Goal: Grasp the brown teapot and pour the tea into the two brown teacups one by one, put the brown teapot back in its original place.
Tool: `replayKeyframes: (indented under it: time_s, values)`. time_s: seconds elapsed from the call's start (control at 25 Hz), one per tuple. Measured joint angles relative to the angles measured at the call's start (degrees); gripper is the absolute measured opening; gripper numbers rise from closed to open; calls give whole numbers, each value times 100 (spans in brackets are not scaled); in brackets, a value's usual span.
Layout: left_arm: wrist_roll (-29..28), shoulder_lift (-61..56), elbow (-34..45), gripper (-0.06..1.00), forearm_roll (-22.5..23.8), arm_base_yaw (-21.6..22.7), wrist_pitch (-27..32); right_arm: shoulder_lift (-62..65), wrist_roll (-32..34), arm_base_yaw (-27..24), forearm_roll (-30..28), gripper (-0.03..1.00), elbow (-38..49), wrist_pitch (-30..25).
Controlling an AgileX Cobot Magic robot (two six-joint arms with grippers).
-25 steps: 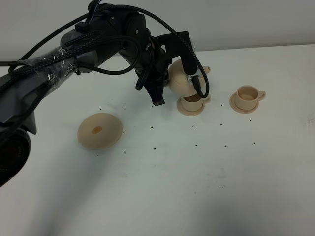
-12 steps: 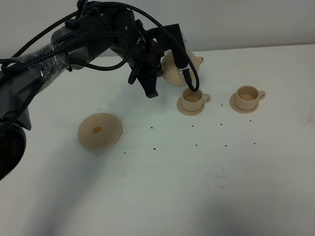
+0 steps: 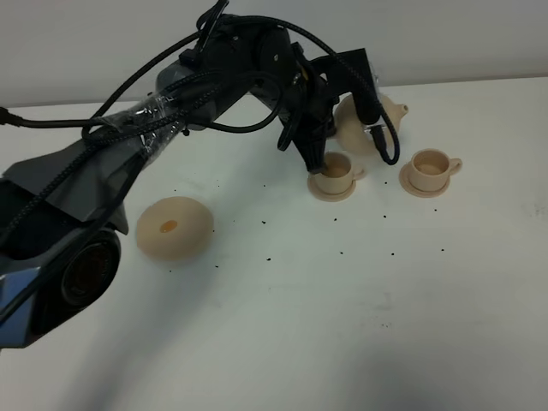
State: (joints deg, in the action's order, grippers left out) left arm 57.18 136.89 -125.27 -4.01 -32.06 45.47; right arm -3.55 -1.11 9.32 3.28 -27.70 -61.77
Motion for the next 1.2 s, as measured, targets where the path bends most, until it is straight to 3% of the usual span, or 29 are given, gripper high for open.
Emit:
replayKeyframes:
  time_s: [0.2, 0.76, 1.2]
  values:
    - [-13, 345, -617, 12, -26, -75, 197, 0, 0, 0, 53, 24, 0, 0]
    - [-20, 402, -648, 12, -24, -75, 260, 0, 0, 0, 75, 24, 0, 0]
    - [-14, 402, -648, 12, -278, -75, 256, 0, 0, 0, 76, 24, 0, 0]
